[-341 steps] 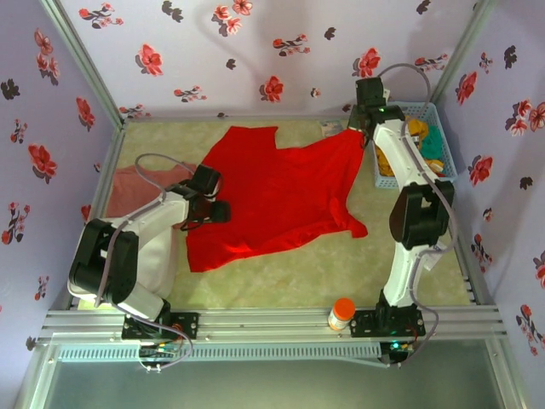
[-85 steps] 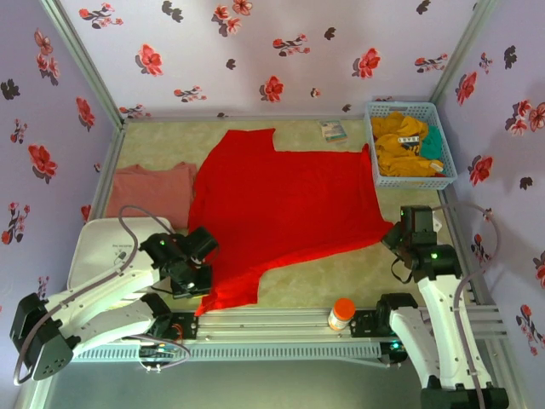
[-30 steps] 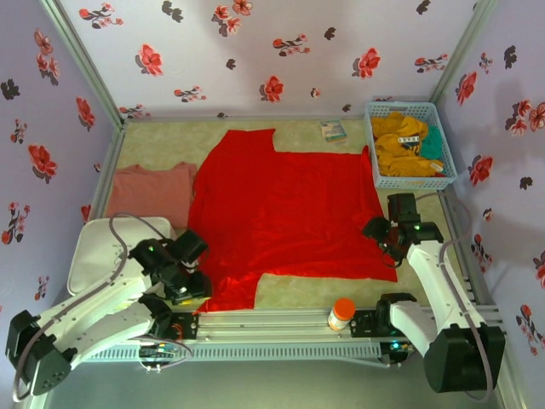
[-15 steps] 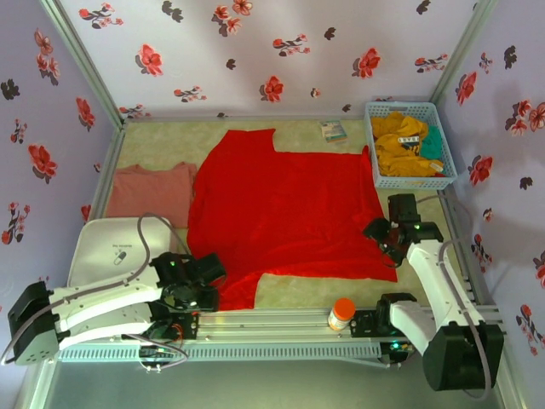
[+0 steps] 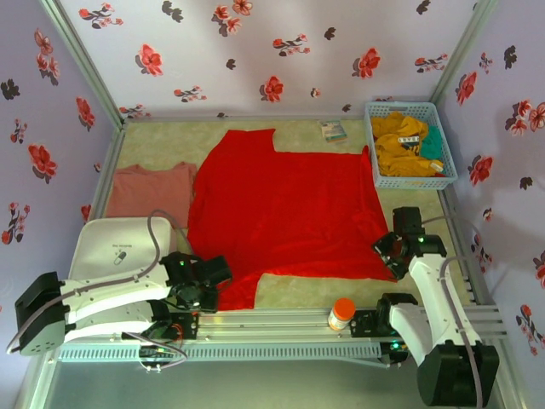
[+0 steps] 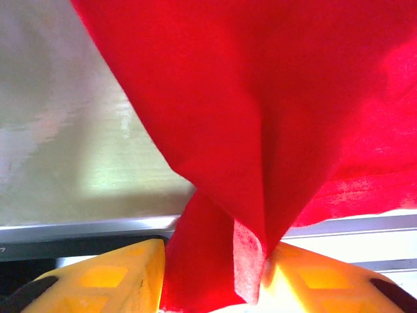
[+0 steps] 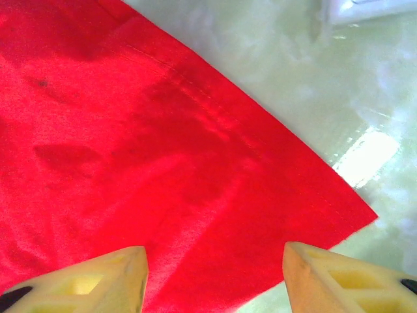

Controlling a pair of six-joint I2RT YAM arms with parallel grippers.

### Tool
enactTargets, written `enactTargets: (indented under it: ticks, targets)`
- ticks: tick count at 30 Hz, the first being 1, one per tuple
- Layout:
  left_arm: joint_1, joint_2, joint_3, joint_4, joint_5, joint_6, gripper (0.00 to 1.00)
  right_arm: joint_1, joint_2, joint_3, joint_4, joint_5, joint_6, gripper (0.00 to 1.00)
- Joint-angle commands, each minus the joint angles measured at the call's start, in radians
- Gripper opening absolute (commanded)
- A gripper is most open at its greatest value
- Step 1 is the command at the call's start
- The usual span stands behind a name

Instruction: Fold and stack the t-shirts

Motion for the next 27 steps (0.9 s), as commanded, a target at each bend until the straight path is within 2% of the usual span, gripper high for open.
enactTargets:
  ticks: [1,5,18,24,27]
  targets:
    - [-0.009,-0.022,-0.008,-0.027,-0.033,-0.036,0.39,-0.006,-0.001,-0.066,-0.029,-0.003,0.066,0.55]
    - [-0.008,-0.022,-0.016,-0.015,-0.037,-0.044,0.35,-0.006,-0.007,-0.153,0.06,-0.054,0.1,0.52]
    - [-0.008,0.082,0.015,-0.017,-0.047,-0.01,0.3,-0.005,0.074,-0.178,0.157,-0.043,0.102,0.41]
    - [-0.009,0.071,0.011,-0.019,-0.055,-0.013,0.27,-0.003,0.098,-0.178,0.185,-0.038,0.095,0.29]
    - [-0.008,0.083,0.017,-0.022,-0.058,-0.009,0.23,-0.003,0.113,-0.176,0.199,-0.043,0.09,0.14]
